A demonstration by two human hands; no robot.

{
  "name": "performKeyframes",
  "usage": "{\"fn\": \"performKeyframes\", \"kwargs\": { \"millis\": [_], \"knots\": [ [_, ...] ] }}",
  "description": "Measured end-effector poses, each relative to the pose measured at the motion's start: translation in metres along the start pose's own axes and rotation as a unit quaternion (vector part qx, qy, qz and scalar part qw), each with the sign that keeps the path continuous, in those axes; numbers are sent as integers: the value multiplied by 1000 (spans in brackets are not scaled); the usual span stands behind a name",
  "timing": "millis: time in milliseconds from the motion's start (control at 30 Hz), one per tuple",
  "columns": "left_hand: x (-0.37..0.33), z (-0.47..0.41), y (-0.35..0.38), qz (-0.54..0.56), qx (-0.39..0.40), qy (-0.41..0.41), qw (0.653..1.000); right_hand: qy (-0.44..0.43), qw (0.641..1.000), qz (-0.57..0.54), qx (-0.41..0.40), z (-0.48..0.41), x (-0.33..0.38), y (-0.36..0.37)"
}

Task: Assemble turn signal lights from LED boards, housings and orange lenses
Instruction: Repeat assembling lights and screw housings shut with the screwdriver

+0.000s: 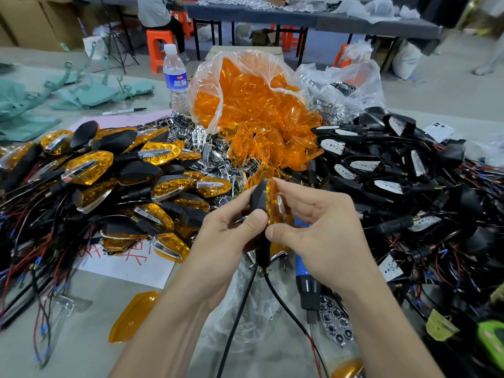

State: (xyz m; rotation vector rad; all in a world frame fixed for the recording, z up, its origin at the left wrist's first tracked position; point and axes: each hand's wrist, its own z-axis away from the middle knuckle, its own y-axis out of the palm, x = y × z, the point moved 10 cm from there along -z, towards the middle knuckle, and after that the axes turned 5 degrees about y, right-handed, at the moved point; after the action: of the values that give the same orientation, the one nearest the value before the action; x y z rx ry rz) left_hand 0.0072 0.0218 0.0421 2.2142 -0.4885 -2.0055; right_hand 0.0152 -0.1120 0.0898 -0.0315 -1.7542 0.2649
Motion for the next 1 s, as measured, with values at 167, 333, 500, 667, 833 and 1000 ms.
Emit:
{"fn": "performKeyframes", "kwargs": {
  "millis": [167,333,500,667,833,1000],
  "knots": [
    [0,-3,-4,-51,-7,-20,998,63,996,-51,-24,-2,-24,2],
    [-4,-4,0,-273,3,19,962,145,958,-208,-136,-7,-47,-9],
    [-22,-11,-9,-327,-48,52,943,186,967,-115,-131,-17,-48,-16],
    [-43,-12,-14,-354,-11,35,934,173,972,-157,-7,-26,-37,-12],
    [-71,-1,-3,-454,-25,67,888,163,933,-320,37,-17,-39,8],
    [-71,4,0,-507,-40,60,859,160,931,-328,28,-11,-45,12]
  ]
}}
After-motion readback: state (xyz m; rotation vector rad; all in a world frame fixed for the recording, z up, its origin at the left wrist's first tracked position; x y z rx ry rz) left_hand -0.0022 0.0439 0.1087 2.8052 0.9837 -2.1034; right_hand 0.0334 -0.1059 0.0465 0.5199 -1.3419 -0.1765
